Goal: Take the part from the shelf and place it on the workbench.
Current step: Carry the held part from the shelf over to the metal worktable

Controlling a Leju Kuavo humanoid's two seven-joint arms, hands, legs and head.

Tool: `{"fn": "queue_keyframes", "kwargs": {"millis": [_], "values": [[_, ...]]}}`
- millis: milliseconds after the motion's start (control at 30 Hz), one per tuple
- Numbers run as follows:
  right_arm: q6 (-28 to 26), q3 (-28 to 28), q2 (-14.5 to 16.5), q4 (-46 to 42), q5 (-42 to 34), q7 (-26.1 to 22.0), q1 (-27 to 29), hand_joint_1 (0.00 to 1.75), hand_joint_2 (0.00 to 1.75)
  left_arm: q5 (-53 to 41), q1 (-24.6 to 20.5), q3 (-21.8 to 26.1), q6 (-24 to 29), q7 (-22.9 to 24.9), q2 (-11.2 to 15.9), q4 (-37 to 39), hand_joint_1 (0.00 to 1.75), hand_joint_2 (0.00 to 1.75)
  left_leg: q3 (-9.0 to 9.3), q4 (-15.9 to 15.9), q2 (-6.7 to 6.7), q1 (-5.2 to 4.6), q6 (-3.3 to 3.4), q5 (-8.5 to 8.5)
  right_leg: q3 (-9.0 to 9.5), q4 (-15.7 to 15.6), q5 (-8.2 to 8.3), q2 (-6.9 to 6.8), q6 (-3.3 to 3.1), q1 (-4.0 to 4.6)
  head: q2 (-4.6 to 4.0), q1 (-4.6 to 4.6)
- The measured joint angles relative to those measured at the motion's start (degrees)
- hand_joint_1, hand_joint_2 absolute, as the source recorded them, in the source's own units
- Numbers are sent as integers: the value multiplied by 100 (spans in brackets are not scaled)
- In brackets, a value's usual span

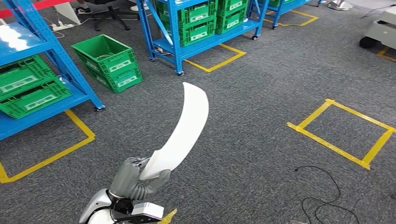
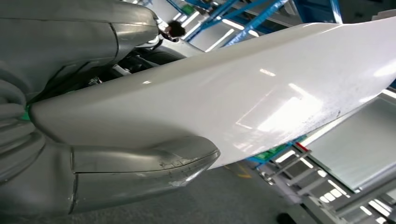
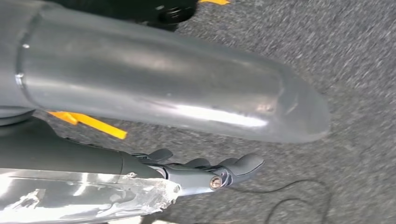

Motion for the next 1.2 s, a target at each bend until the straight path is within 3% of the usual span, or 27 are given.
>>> {"fn": "queue_keyframes", "kwargs": {"millis": [33, 67, 133, 200, 300, 333, 400, 467, 500, 533, 567, 600, 667, 733, 767, 833, 867, 900, 967, 1000, 1033, 1067, 1100, 1133, 1167, 1200], "values": [[-3, 1, 0, 0, 2, 16, 9, 0, 0, -4, 4, 1, 3, -4, -2, 5, 175, 175, -4, 2, 72, -3, -3, -2, -23, 84, 9, -22, 17, -10, 0, 1], [-8, 0, 0, 0, 4, 30, 19, 0, 0, -4, 6, 1, 4, -8, -3, 10, 175, 175, -4, 4, 136, -4, -10, -6, 76, -58, 117, -50, 29, -18, 0, 3], [-16, -1, -4, 0, 6, 45, 23, 0, 0, -2, 6, 1, 4, -15, -5, 14, 175, 175, 9, 16, 249, -9, -44, -24, 532, -829, 420, -207, 32, -24, 0, 3], [-21, -1, -10, 0, 6, 57, 3, 0, 0, 10, 5, 2, 3, -25, -9, 15, 175, 175, 19, 38, 332, -35, -104, -53, 883, -1409, 564, -330, -30, -15, 0, -8], [-28, 0, -11, -1, 6, 79, 12, 0, 0, 51, 4, 7, 3, -38, -16, 15, 175, 175, 35, 53, 417, -42, -193, -67, 923, -1485, 590, -229, -161, 1, 0, -16], [-31, -1, -11, -2, 5, 89, 21, 0, 0, 61, 3, 9, 3, -40, -17, 15, 175, 175, 28, 91, 369, -31, -226, -112, 913, -1487, 606, -185, -195, -4, 0, -21], [-43, -2, -11, -1, 5, 111, 20, 0, 0, 68, 7, 14, 3, -40, -16, 15, 175, 175, -116, 460, 147, -5, -282, -406, 895, -1497, 653, -94, -261, -19, 0, -44], [-51, -1, -11, -1, 5, 128, 11, 0, 0, 69, 21, 23, -2, -40, -10, 18, 175, 175, -447, 1245, -45, 8, -298, -852, 858, -1492, 689, 13, -296, -4, 0, -62], [-51, -1, -12, -1, 5, 133, 13, 0, 0, 69, 27, 28, -5, -40, -7, 22, 175, 175, -595, 1586, -70, 8, -288, -993, 839, -1488, 702, 74, -302, 9, 0, -62], [-51, -1, -13, -2, 5, 136, 18, 0, 0, 69, 32, 33, -8, -40, -5, 26, 175, 175, -669, 1763, -81, 5, -268, -1025, 821, -1483, 713, 138, -306, 24, 0, -63], [-51, -2, -13, -1, 5, 138, 23, 0, 0, 69, 34, 34, -9, -40, -4, 29, 175, 175, -634, 1708, -94, -1, -237, -933, 804, -1476, 726, 202, -306, 37, 0, -62], [-50, -2, -13, -1, 5, 139, 24, 0, 0, 69, 34, 36, -9, -40, -5, 32, 175, 175, -497, 1446, -126, -11, -195, -749, 792, -1468, 739, 270, -303, 47, 0, -62], [-49, -2, -7, 1, 5, 142, 15, 0, 0, 69, 29, 38, -10, -40, -6, 32, 175, 175, -97, 662, -360, -42, -84, -351, 767, -1455, 771, 400, -283, 51, 0, -57], [-49, -2, 5, 2, 5, 147, -5, 0, 0, 71, 23, 39, -10, -41, -7, 32, 175, 175, 118, 186, -588, -68, 0, -184, 715, -1453, 827, 515, -224, 26, 0, -67], [-48, -1, 11, 2, 6, 148, -9, 0, 0, 71, 21, 41, -11, -41, -7, 32, 175, 175, 126, 126, -619, -76, 21, -179, 683, -1461, 866, 572, -180, 12, 0, -74], [-45, -1, 10, 2, 6, 149, 13, 0, 0, 73, 18, 46, -11, -42, -15, 32, 175, 175, 117, 43, -492, -78, 31, -94, 610, -1472, 912, 621, -104, -5, 0, -88], [-45, -1, 10, 2, 6, 150, 22, 0, 0, 72, 17, 50, -13, -42, -22, 32, 175, 175, 105, -10, -419, -70, 41, -33, 548, -1399, 836, 528, -89, 3, 0, -80], [-45, -1, 10, 2, 6, 151, 22, 0, 0, 73, 18, 54, -15, -42, -29, 32, 175, 175, 81, -61, -336, -63, 50, 28, 451, -1223, 669, 387, -77, 11, 0, -72], [-45, -1, 9, 2, 6, 153, -1, 0, 0, 73, 33, 68, -20, -42, -35, 32, 175, 175, -21, -91, -168, -70, 60, 116, 196, -559, 148, 89, -44, 3, 0, -61], [-41, -1, 9, 2, 7, 153, -10, 0, 0, 74, 41, 76, -20, -42, -35, 33, 175, 175, -86, -88, -76, -77, 54, 156, 98, -207, -49, 28, -11, -11, 0, -59], [-36, 0, 9, 2, 8, 153, -13, 0, 0, 73, 47, 84, -20, -42, -34, 33, 175, 175, -152, -85, 9, -80, 42, 193, 62, 44, -127, -3, 20, -28, 0, -60], [-29, 1, 9, 2, 10, 153, -11, 0, 0, 73, 50, 91, -19, -42, -34, 34, 175, 175, -220, -80, 86, -78, 25, 230, 117, 123, -75, -24, 51, -45, 0, -59], [-23, 0, 8, 2, 13, 153, -7, 0, 0, 73, 51, 97, -18, -42, -35, 34, 175, 175, -288, -71, 157, -74, 1, 267, 277, 7, 68, -55, 81, -66, 0, -58], [-17, -1, 8, 2, 17, 153, -5, 0, 0, 73, 52, 103, -15, -43, -35, 34, 175, 175, -355, -50, 218, -68, -28, 297, 550, -301, 216, -128, 115, -89, 0, -59], [-12, -1, 8, 3, 23, 153, -13, 0, 0, 73, 54, 110, -12, -44, -35, 34, 175, 175, -420, -13, 275, -72, -61, 321, 892, -719, 263, -250, 152, -99, 0, -53], [-7, -1, 8, 3, 28, 153, -28, 0, 0, 72, 56, 118, -9, -46, -34, 33, 175, 175, -467, 34, 325, -77, -95, 334, 1173, -1095, 253, -347, 139, -95, 0, -56]]}}
